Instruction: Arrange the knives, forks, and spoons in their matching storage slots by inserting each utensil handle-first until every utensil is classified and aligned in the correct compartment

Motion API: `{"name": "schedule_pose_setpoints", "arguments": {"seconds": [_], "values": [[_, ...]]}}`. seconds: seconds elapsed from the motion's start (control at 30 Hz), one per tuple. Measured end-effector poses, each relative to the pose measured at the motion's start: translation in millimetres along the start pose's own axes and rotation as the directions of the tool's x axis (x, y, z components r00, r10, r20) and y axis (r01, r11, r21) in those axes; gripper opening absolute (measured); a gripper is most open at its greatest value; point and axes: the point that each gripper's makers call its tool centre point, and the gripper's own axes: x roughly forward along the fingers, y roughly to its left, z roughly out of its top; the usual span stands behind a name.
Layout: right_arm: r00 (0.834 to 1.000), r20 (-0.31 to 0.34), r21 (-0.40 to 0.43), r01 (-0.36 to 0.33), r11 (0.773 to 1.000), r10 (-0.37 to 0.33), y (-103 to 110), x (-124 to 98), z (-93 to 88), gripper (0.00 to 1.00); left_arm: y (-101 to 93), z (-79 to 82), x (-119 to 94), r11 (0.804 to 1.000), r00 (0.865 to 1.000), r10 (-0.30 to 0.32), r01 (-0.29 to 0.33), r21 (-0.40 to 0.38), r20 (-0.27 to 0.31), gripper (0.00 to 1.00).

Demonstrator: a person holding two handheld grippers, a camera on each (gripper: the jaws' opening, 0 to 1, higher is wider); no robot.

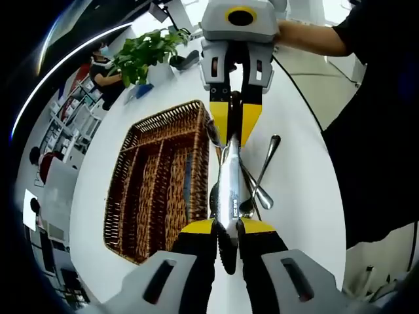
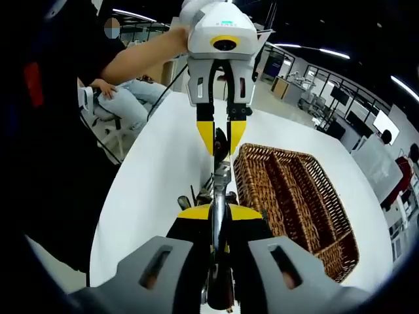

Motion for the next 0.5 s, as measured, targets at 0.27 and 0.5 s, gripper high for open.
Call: {"name": "schedule_pose_setpoints", "arguments": {"seconds": [0.27, 0.5], "values": [[1.0, 0.0, -0.022, -0.011, 1.0, 0.011, -28, 4, 1.0, 0.06, 26.4, -1.8, -1, 0.999, 0.998, 0.039, -0.037, -0.034, 0.048, 0.12], [1.0, -0.016, -0.025, -0.027, 0.999, 0.026, -53, 19, -1.8, 0.06, 50.5, -11.3, 3, 0.997, 0.997, 0.071, -0.07, -0.023, 0.039, 0.12]]}}
